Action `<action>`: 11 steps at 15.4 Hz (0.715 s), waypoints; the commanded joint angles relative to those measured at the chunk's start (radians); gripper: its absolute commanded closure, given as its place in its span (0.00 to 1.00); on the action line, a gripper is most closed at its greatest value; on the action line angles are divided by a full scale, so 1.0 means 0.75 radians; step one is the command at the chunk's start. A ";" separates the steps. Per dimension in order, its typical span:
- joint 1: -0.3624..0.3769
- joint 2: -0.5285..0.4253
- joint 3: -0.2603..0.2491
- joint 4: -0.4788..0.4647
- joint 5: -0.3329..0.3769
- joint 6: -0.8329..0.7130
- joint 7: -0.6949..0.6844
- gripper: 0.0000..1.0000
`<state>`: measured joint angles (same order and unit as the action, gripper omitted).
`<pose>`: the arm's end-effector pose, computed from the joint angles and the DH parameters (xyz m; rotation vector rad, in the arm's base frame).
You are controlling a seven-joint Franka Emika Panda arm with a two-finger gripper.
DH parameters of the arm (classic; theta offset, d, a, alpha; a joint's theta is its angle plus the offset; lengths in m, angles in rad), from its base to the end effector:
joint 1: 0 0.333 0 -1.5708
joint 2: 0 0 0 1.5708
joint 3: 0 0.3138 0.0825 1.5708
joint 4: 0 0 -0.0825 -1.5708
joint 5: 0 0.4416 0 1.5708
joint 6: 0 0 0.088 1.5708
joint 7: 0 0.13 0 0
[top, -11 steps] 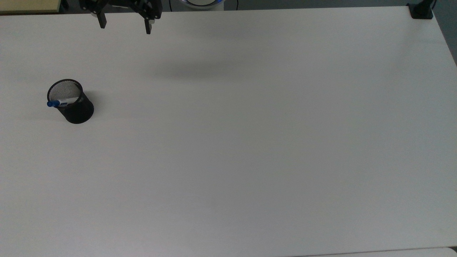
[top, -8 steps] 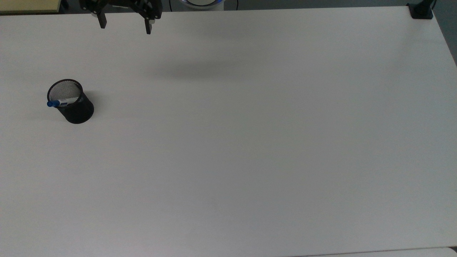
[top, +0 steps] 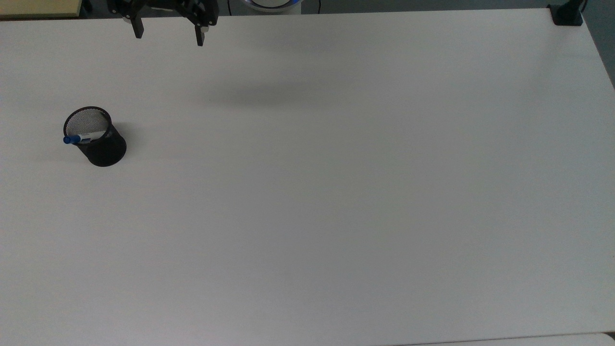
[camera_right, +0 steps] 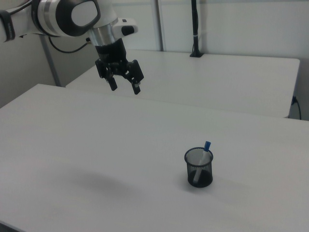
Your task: Remove the marker
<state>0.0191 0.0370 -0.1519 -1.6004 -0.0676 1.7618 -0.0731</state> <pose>0.6371 -0.0912 0.5789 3.0504 -0.0771 0.1783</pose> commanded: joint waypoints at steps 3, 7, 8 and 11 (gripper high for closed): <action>-0.029 -0.043 -0.002 -0.032 -0.024 -0.042 -0.186 0.00; -0.146 -0.007 -0.008 -0.026 -0.026 -0.046 -0.520 0.00; -0.170 0.030 -0.010 -0.016 -0.031 -0.024 -0.551 0.00; -0.250 0.114 -0.010 -0.020 -0.031 0.146 -0.547 0.00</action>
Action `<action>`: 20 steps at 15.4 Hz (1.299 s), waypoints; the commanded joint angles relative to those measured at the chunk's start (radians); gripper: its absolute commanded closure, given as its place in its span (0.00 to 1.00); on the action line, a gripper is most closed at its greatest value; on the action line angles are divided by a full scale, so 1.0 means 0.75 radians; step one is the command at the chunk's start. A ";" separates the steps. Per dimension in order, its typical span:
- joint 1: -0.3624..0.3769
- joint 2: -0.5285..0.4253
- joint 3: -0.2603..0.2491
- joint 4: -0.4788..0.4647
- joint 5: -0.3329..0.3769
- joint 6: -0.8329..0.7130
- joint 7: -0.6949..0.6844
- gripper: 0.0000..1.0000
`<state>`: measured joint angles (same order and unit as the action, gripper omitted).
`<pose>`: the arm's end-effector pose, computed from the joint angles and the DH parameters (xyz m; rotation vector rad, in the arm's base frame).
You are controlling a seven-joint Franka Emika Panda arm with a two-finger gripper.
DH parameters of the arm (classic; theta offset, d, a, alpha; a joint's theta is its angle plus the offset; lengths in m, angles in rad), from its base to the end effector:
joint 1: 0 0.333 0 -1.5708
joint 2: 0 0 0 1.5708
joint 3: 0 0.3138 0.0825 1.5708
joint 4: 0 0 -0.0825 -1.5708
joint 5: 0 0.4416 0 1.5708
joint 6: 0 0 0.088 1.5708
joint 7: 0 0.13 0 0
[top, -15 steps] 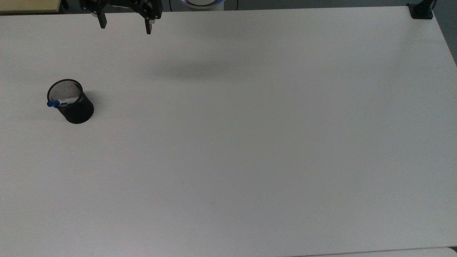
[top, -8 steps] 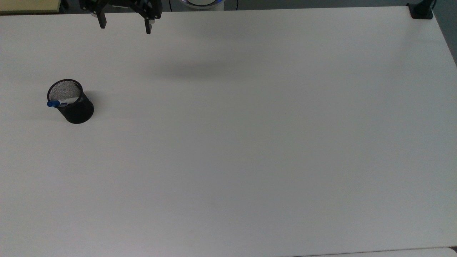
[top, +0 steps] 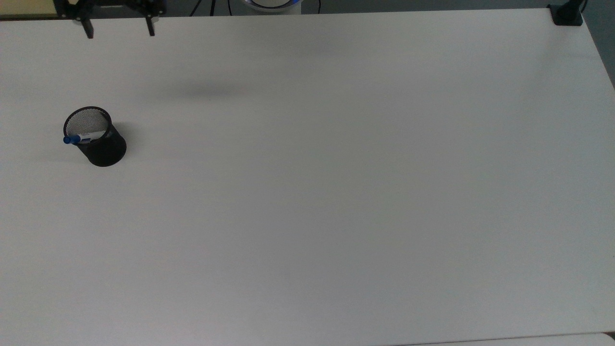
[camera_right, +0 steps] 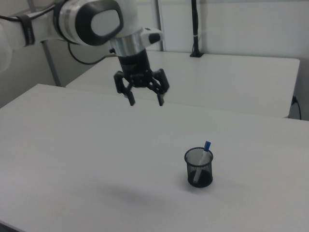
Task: Remove the marker
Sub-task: 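Move the open gripper over the mesh cup and lower onto the marker, then close the gripper on the blue-capped marker and lift it out of the cup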
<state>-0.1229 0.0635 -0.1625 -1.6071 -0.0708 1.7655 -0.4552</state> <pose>0.6219 -0.1880 0.5588 3.0184 0.2739 0.0912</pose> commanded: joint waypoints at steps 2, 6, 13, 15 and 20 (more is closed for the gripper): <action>-0.104 0.124 -0.020 -0.015 -0.020 0.231 -0.027 0.00; -0.137 0.197 -0.062 -0.137 -0.010 0.590 -0.025 0.00; -0.157 0.390 -0.060 -0.177 0.013 0.914 0.224 0.01; -0.155 0.406 -0.053 -0.173 0.043 0.949 0.269 0.05; -0.145 0.421 -0.045 -0.164 0.168 0.951 0.272 0.74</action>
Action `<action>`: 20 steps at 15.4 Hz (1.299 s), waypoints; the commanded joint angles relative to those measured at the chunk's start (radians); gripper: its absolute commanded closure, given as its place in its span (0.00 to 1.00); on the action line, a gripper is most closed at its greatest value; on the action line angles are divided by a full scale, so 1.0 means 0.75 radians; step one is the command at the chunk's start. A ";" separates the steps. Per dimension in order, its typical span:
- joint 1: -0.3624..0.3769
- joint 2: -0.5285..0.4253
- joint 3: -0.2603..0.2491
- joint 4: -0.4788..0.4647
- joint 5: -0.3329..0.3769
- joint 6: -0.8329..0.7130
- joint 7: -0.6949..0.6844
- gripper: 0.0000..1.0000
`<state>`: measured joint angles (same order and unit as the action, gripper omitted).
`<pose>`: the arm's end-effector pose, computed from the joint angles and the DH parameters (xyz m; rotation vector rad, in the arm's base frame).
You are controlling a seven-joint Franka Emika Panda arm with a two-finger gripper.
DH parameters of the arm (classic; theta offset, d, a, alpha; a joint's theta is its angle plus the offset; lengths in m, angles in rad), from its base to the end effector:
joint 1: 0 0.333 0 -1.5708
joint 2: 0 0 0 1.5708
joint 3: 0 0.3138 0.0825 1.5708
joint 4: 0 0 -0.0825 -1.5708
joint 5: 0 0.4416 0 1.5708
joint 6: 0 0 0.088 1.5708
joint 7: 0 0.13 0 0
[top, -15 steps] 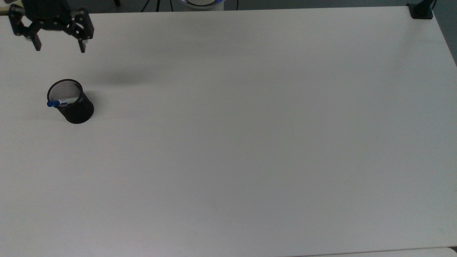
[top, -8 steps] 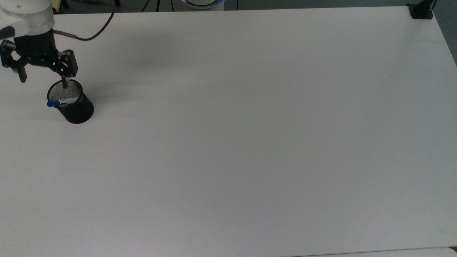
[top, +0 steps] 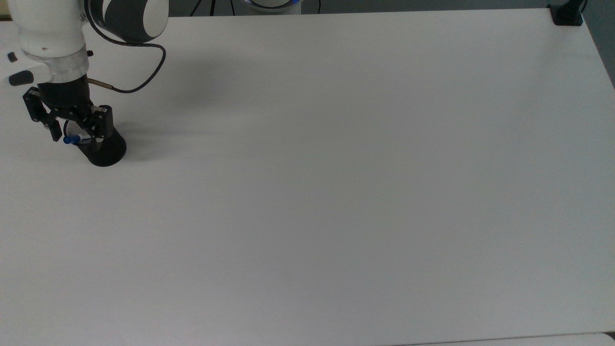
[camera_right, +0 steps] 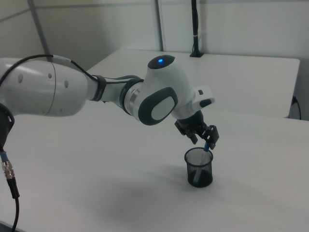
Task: Remove the marker
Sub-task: 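Close the gripper on the blue-capped marker and lift it out of the cup, then carry the marker beside the cup and lower it to the table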
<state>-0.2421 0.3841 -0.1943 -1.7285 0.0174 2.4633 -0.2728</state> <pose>0.6775 -0.3031 0.3489 2.9204 -0.2169 0.4681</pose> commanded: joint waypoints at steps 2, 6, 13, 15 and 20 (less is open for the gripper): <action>0.014 -0.007 -0.003 0.006 0.067 0.021 0.028 1.00; 0.004 -0.023 -0.003 0.024 0.069 0.017 0.028 1.00; -0.002 -0.264 -0.005 0.103 0.156 -0.252 0.018 1.00; 0.008 -0.295 -0.005 0.200 0.173 -0.436 0.016 1.00; 0.128 -0.208 0.038 0.186 0.153 -0.601 0.020 1.00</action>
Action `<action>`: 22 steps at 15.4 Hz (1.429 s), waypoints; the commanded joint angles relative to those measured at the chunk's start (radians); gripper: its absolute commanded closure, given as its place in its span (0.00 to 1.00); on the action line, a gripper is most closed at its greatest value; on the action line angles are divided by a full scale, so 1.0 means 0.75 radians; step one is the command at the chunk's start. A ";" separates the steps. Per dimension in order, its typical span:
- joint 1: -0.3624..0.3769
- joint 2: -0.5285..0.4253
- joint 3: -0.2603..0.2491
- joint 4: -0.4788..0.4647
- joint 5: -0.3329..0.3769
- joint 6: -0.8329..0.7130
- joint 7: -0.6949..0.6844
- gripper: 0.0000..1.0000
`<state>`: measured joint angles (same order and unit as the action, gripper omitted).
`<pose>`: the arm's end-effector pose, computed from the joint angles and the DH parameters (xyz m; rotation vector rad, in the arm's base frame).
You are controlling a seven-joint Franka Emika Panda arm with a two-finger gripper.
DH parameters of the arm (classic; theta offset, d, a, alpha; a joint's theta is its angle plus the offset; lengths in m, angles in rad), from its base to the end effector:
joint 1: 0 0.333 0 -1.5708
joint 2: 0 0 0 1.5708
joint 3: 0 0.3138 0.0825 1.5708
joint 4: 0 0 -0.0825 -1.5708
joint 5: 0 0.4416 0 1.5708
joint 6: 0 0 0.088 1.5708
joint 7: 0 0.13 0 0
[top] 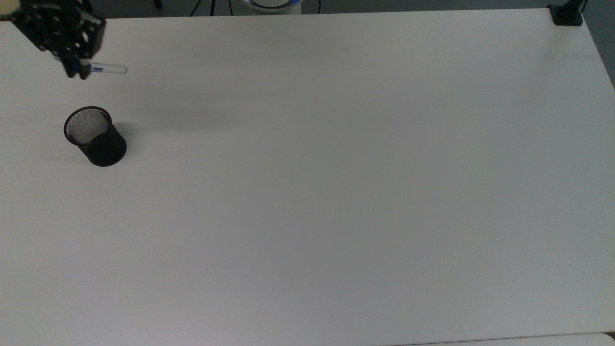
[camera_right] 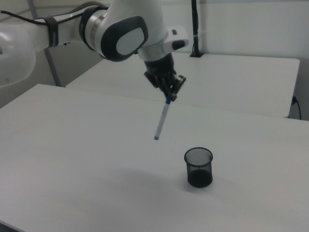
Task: Remove the marker
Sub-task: 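Carry the marker beside the cup and lower it to the table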
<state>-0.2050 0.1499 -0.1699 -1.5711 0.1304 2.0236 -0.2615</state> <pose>0.6574 -0.2404 0.5504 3.0929 -0.2273 0.5015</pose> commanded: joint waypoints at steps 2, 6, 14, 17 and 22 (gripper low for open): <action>0.116 0.192 0.006 -0.026 -0.028 -0.013 0.003 1.00; 0.165 0.334 0.006 -0.043 -0.123 0.018 0.015 1.00; 0.179 0.442 0.008 -0.096 -0.162 0.298 0.144 0.97; 0.202 0.471 0.010 -0.110 -0.164 0.357 0.152 0.50; 0.204 0.471 0.010 -0.106 -0.162 0.366 0.154 0.27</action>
<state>-0.0618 0.5216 -0.1557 -1.6355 0.0229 2.2777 -0.1686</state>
